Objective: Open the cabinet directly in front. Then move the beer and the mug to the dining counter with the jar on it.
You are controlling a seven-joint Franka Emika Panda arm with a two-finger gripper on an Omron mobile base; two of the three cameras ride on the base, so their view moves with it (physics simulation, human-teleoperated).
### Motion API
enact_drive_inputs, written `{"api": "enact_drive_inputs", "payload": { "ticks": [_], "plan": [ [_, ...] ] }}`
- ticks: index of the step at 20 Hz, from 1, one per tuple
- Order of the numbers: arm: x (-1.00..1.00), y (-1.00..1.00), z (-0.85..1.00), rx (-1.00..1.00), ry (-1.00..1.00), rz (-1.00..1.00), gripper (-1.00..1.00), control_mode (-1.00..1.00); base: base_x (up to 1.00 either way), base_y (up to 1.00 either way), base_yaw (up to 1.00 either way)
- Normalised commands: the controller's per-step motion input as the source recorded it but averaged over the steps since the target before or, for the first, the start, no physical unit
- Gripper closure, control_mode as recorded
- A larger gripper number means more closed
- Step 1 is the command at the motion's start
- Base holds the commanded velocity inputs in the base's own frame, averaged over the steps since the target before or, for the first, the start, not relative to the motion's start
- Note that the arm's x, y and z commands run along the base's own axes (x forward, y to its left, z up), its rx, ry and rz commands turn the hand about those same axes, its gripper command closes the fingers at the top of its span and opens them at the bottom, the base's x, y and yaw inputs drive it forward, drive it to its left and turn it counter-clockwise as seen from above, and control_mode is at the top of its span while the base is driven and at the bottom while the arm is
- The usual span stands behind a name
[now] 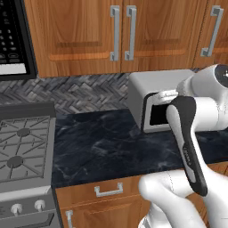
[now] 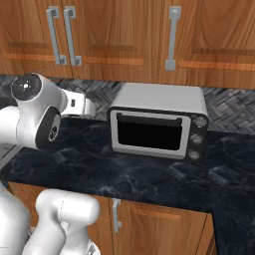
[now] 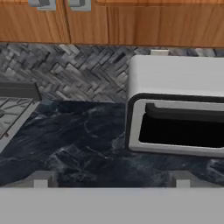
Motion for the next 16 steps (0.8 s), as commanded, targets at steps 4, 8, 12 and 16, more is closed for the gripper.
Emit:
{"api": "enact_drive_inputs", "payload": {
  "ticks": [4, 8, 12, 16],
  "plan": [
    [-0.50, 0.00, 0.61, 0.00, -0.53, 0.00, -1.00, -1.00, 0.00, 0.00, 0.00],
    [-0.34, 0.01, 0.66, 0.00, -0.50, 0.00, -1.00, -1.00, 0.00, 0.00, 0.00],
    [-0.32, 0.00, 0.62, 0.01, -0.50, 0.00, -1.00, -1.00, 0.00, 0.00, 0.00],
    [-0.09, 0.03, 0.35, 0.04, -0.40, 0.01, -1.00, -1.00, 0.00, 0.00, 0.00]
  ]
}}
